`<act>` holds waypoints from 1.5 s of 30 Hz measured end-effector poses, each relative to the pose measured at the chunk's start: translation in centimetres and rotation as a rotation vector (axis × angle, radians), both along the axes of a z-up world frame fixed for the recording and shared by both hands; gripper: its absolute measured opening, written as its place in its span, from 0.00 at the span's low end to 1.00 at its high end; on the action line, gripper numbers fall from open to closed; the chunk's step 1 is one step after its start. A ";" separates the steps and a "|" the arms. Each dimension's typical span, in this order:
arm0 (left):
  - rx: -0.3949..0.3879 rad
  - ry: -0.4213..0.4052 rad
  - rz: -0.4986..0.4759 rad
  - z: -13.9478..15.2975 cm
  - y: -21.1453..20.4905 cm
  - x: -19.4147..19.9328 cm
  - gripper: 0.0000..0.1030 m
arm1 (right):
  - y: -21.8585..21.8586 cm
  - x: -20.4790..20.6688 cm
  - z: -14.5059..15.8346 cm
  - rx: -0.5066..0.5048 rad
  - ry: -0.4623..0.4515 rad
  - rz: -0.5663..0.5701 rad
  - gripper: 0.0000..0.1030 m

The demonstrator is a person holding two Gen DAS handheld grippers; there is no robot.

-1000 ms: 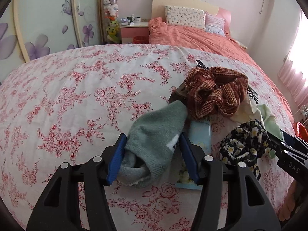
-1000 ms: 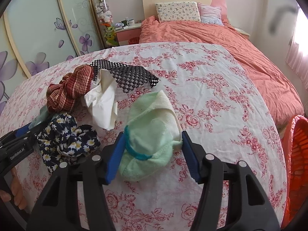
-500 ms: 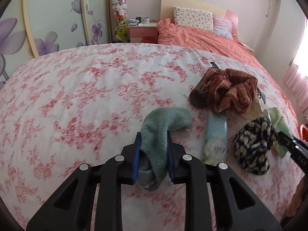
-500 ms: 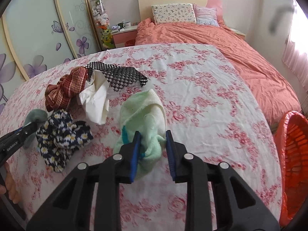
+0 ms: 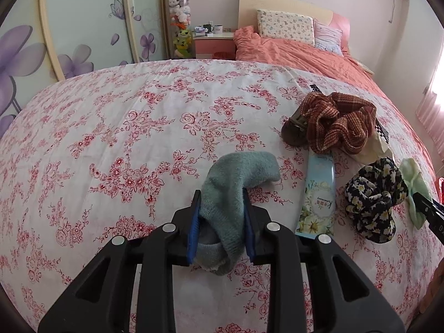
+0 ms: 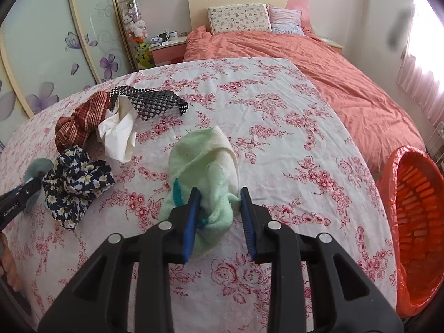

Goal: Collect trash
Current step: 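Lift both socks and carry them toward the orange basket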

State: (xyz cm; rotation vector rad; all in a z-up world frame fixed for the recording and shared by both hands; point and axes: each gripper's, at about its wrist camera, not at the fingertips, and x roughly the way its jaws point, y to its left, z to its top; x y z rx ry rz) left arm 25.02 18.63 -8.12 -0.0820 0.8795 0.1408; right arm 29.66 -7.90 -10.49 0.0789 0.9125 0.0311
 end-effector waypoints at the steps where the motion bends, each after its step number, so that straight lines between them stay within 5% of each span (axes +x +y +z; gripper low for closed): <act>1: 0.005 0.001 0.000 0.0 -0.1 0.0 0.27 | -0.1 0.0 0.0 0.002 0.000 0.000 0.28; 19: 0.003 0.001 0.001 0.0 -0.1 0.0 0.27 | -0.2 -0.1 0.0 0.022 -0.001 0.003 0.29; 21: -0.006 -0.001 -0.004 0.0 0.0 0.0 0.27 | -0.2 -0.1 0.0 0.044 -0.004 0.026 0.19; 28: -0.058 0.000 0.012 0.5 0.6 -0.6 0.23 | -0.2 -1.7 1.4 0.020 -0.037 0.044 0.14; 45: 0.009 -0.149 -0.102 7.2 -6.3 -5.3 0.23 | -4.5 -9.2 7.2 0.011 -0.168 -0.035 0.14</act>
